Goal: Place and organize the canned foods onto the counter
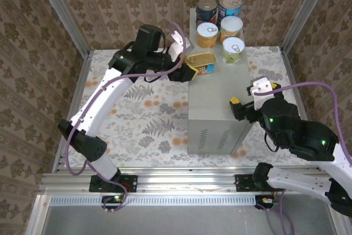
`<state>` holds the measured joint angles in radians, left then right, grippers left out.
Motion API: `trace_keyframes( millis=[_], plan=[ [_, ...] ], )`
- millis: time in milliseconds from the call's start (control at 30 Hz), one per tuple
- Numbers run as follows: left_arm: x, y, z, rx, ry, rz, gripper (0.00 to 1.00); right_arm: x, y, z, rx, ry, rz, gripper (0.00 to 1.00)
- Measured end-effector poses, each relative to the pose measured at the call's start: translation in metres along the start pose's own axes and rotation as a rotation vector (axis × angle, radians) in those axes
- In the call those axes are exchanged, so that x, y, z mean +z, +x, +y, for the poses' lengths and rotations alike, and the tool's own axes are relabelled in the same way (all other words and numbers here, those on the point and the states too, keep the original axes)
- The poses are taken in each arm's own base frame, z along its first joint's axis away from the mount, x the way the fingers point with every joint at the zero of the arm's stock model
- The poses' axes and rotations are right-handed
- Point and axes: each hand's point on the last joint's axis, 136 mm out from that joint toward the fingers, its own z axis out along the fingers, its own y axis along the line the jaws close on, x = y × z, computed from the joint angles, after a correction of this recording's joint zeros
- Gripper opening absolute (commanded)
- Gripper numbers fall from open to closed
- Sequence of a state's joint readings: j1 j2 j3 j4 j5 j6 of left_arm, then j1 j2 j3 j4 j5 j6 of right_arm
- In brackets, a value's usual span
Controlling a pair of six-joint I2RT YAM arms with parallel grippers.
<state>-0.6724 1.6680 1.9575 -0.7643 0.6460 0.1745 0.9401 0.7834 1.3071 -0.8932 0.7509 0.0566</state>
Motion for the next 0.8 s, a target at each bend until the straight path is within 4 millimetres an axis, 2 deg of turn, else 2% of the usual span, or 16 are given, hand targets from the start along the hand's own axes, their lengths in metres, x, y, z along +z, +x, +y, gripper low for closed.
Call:
trace_keyframes(
  millis=[333,700,800],
  plan=[
    [0.009,-0.007,0.012,0.003,-0.006,-0.008,0.53,-0.001,0.000,-0.001,0.002,0.000,-0.003,1.00],
    [0.021,-0.013,0.030,0.018,-0.046,-0.007,0.55,-0.003,-0.002,-0.003,0.011,0.000,-0.013,1.00],
    [0.024,-0.013,0.035,0.025,-0.061,0.001,0.58,-0.003,-0.002,-0.003,0.011,0.001,-0.013,1.00]
  ],
)
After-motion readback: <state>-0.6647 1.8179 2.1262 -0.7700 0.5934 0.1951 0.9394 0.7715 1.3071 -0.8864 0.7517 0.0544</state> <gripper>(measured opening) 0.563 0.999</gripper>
